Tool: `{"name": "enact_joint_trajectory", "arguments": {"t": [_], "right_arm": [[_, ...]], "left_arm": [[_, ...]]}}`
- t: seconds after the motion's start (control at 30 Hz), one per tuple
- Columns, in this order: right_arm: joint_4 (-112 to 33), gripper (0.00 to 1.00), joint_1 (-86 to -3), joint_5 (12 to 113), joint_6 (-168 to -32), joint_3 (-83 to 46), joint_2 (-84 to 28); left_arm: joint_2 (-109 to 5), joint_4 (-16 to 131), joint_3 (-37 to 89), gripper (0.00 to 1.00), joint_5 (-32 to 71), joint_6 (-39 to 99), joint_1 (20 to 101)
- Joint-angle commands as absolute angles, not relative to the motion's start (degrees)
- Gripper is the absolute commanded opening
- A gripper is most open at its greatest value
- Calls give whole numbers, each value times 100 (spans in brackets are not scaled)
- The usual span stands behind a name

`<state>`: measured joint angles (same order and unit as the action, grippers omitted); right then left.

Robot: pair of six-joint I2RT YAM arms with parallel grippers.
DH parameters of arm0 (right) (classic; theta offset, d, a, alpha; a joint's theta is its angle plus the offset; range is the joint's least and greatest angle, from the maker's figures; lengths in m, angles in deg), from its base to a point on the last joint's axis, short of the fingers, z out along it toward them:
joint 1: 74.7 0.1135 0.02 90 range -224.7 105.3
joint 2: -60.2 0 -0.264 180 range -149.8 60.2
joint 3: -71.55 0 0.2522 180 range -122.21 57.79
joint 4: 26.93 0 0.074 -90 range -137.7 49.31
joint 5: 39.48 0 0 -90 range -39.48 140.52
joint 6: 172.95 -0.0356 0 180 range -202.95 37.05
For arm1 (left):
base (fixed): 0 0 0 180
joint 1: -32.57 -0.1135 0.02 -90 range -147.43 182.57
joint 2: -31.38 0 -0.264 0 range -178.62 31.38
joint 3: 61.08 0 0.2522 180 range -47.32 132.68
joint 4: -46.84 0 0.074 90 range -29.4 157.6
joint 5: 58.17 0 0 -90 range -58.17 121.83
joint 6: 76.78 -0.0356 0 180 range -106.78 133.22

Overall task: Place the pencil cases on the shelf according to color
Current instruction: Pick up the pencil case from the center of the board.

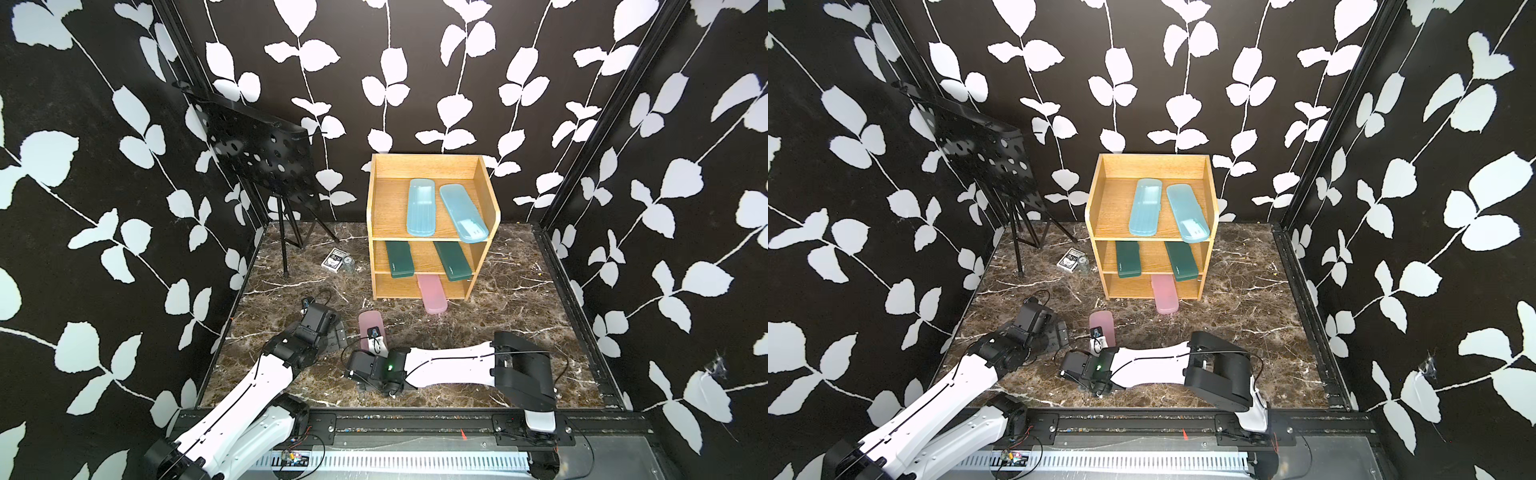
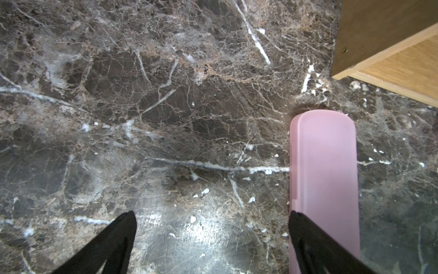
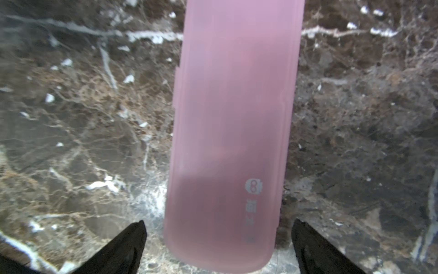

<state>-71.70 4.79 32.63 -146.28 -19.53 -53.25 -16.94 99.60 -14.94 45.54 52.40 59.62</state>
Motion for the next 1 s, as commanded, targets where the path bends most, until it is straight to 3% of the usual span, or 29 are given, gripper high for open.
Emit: {"name": "enact_joint_trajectory", "arguments": {"t": [0.0, 0.23, 0.37, 0.57, 0.8, 0.97], "right_arm": [[-7405, 99, 510, 3330, -14853, -2128, -5559], [-7258, 94, 511, 3515, -15059, -1954, -5800], [-7012, 77, 518, 3257, -15127, -1350, -5377], [-6766, 65, 547, 2644, -14874, -434, -4149], [-6587, 61, 638, 1781, -15076, 783, -2444], [-6328, 61, 401, 1765, -14417, 800, -2188]], "left_arm": [[-1558, 9979, -1594, 99, 4501, 5104, 5762], [-1538, 9984, -1601, 99, 4387, 5056, 5630], [-1522, 9996, -1637, 99, 4431, 5061, 5605], [-1470, 10019, -1647, 99, 4417, 5088, 5569], [-1429, 9991, -1629, 99, 4289, 5123, 5561], [-1426, 9753, -1755, 99, 4132, 5110, 5560]]}}
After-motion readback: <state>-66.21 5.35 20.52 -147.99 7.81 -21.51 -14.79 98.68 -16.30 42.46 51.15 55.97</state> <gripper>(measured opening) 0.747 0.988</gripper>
